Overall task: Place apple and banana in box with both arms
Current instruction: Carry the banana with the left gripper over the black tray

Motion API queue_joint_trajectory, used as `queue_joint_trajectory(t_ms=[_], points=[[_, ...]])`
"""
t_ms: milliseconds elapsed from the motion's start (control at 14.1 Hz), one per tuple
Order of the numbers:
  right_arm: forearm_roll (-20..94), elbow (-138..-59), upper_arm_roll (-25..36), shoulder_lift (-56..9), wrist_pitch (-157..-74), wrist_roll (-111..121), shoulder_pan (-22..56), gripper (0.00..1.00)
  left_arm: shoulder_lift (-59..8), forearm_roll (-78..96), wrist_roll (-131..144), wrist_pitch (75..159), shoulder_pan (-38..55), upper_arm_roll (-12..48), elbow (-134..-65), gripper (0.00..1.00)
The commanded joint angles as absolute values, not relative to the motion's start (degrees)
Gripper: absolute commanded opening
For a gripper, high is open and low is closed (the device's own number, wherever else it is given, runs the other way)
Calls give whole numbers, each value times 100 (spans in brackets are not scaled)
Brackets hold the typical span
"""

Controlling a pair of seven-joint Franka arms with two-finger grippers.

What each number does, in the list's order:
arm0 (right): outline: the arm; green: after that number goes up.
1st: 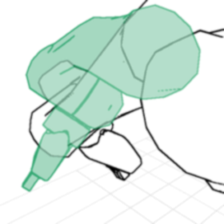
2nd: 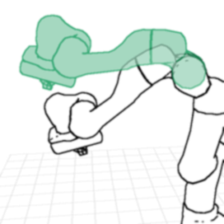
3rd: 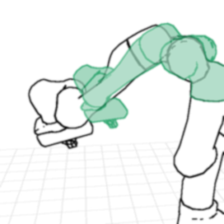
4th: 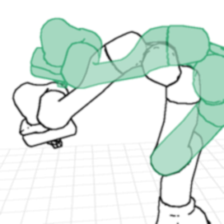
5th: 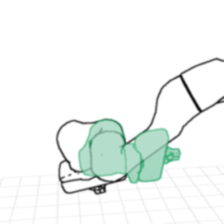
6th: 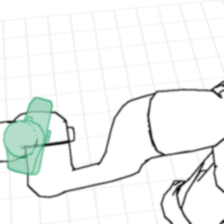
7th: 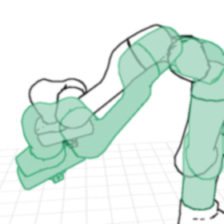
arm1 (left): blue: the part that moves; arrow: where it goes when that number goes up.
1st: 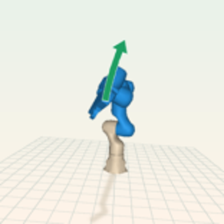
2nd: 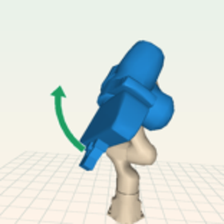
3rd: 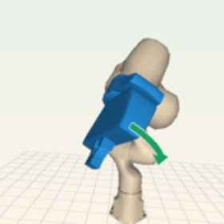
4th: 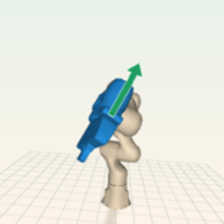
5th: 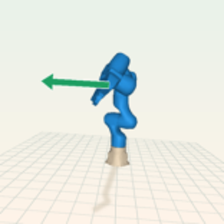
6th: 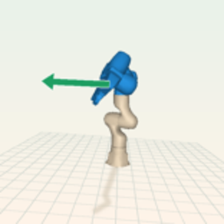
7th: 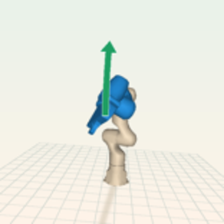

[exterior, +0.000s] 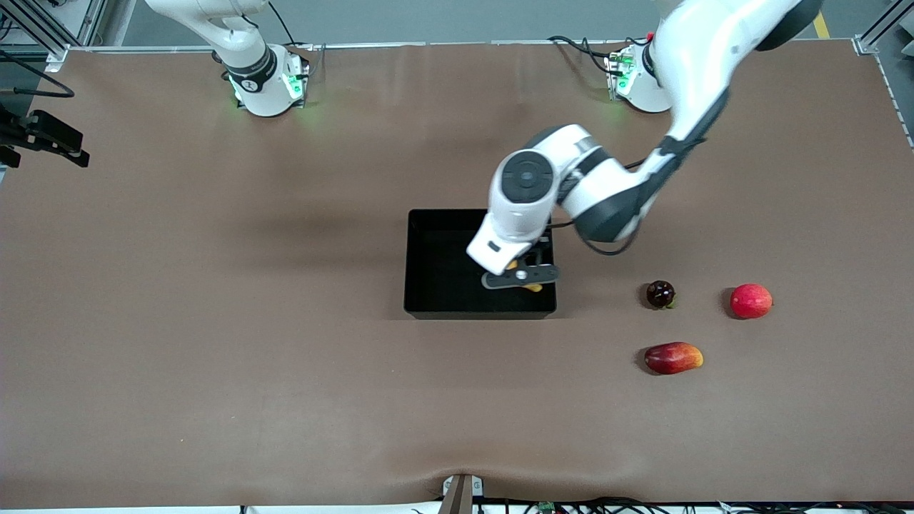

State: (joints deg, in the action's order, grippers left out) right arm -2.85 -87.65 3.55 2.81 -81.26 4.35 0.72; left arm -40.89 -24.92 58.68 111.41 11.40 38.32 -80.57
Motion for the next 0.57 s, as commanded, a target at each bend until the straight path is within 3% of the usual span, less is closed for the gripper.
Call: queue_joint_trajectory(t_ms=[0,284,497], points=[[-193,-8754,316,299,-8112,439,-44,100,-4376,-2382,5959,11695,1494,3472,-7638,0],[-193,-8754,316,290,-8112,439,-53,100,-4825,-2391,6292,12471,1827,3341,-7445,0],[-185,-8754,316,290,-8112,439,-53,100,-4991,-2373,6529,12804,2476,2700,-7392,0]])
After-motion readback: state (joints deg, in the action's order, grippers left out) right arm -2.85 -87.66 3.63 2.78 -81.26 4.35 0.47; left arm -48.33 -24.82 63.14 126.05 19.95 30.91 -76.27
